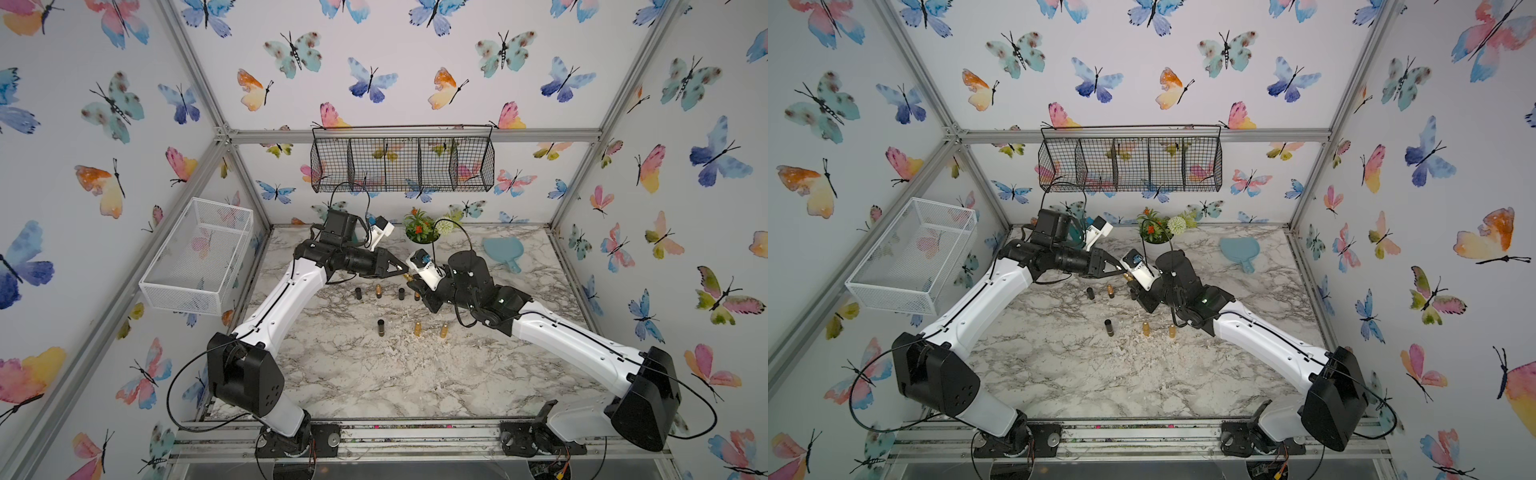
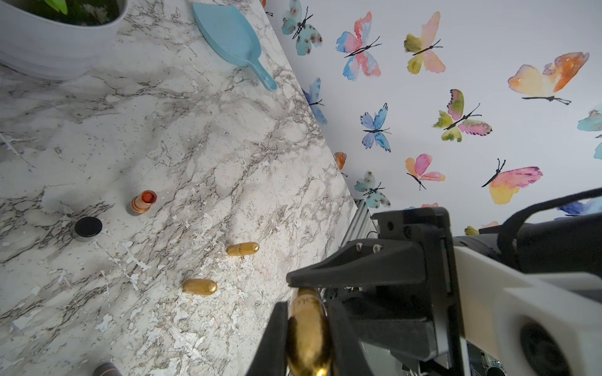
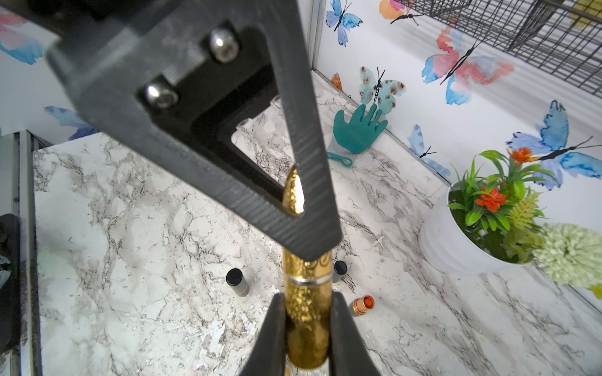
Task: Open the lipstick cap
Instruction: Open the cover of the lipstick.
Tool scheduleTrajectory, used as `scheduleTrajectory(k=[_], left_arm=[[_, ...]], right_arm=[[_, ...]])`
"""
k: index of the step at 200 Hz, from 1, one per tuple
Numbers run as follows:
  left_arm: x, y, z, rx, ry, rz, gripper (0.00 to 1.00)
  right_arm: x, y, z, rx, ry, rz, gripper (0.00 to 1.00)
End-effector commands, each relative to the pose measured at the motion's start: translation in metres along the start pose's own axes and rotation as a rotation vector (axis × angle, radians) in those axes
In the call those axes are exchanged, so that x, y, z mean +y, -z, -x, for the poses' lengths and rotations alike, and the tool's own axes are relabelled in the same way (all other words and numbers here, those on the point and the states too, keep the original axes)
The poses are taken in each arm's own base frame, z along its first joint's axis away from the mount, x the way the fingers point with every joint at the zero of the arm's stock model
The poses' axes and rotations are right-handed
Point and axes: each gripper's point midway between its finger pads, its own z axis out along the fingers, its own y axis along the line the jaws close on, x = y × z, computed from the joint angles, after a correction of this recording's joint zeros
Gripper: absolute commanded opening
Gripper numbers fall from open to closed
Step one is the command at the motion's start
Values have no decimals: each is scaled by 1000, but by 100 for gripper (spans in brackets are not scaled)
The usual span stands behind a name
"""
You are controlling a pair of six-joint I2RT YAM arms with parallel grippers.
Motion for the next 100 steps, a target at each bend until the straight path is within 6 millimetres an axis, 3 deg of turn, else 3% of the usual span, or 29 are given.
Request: scheduleTrajectory(k=[1,53,100], left_arm=[[4,1,-1,5,-2,20,0],[15,13,17,-42,0,49,0],[33,29,31,-86,29,75,0]], right_arm=[[-12,9,16,-35,-2,-48,2],[-21,22,-9,34,-5,-121,2],[-23,32,-16,40,-13,-151,2]])
